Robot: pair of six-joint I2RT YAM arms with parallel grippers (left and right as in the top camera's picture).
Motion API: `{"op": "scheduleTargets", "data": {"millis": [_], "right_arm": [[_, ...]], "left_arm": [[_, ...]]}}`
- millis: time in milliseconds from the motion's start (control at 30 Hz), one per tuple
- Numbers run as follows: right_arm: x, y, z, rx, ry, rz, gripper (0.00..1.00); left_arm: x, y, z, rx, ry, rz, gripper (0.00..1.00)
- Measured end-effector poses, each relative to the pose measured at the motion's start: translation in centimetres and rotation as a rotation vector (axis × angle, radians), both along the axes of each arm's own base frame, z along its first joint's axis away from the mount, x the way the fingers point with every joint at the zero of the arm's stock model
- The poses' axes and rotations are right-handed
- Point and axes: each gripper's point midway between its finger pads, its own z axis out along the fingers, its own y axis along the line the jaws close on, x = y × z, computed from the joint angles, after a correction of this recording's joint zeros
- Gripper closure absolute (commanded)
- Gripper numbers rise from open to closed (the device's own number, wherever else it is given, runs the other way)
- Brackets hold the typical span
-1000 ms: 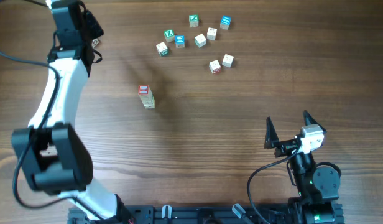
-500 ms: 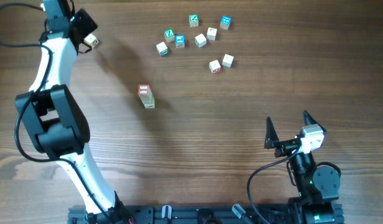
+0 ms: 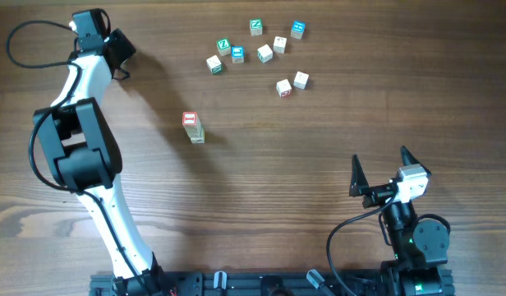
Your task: Form a tower
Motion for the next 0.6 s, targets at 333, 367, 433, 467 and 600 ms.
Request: {"op": "scheduleTargets", "data": {"millis": [333,367,433,467,600], "right_arm": [[0.0,0.0,0.0,0.000,0.000,0.000,0.00],[0.0,0.0,0.0,0.000,0.000,0.000,0.00],[0.0,0.0,0.0,0.000,0.000,0.000,0.00],[0.0,0.0,0.0,0.000,0.000,0.000,0.00],[0.0,0.0,0.0,0.000,0.000,0.000,0.00]], "left_arm": [[-1.4,-0.3,-1.1,-0.016,0.072,0.001,0.40],[-1.3,-0.3,-1.1,-0.015,0.067,0.001,0.24],[-0.7,-0.2,-0.7,-0.010,0.040,0.002,0.23],[-0.3,-0.1,-0.3,-0.004,0.016,0.001,0.20],[0.5,0.1,0.2,0.004,-0.022,0.001,0.21]]}}
